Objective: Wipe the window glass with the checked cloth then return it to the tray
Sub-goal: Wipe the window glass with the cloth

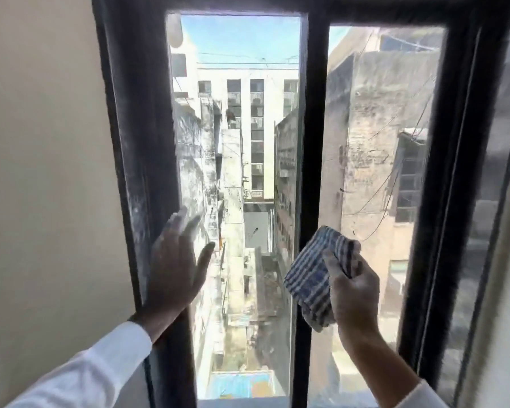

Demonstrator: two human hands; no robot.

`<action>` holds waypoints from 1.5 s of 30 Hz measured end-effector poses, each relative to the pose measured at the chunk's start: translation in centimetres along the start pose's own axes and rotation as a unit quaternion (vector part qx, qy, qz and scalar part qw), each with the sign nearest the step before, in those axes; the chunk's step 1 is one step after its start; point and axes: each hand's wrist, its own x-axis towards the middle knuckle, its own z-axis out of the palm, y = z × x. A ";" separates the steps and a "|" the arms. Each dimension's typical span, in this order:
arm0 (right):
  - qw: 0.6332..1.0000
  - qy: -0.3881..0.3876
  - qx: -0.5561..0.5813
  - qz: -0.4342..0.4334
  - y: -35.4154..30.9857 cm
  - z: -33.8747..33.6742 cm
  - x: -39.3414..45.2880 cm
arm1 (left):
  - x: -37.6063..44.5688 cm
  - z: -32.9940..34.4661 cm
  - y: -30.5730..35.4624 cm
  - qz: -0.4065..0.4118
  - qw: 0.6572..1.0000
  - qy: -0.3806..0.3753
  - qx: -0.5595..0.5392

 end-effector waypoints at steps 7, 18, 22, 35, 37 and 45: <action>0.815 0.018 -0.356 -0.456 -2.2 8.9 6.5 | 12.7 -0.3 -2.0 0.036 0.997 0.071 0.015; 0.574 -0.295 -0.442 -0.624 7.6 18.3 4.5 | 13.6 3.0 -3.9 0.049 0.985 0.150 0.067; 0.620 -0.179 -0.422 -0.637 4.2 19.0 8.6 | 13.4 2.9 -3.8 0.047 0.986 0.154 0.040; 0.724 -0.128 -0.397 -0.549 2.0 21.1 6.2 | 13.3 1.9 -3.4 0.041 0.987 0.142 -0.068; 0.601 -0.290 -0.420 -0.615 6.0 18.7 4.2 | 13.2 2.0 -3.7 0.050 0.988 0.136 -0.058; 0.774 -0.056 -0.436 -0.456 5.0 14.7 7.5 | 13.1 2.0 -3.0 0.041 0.987 0.145 -0.055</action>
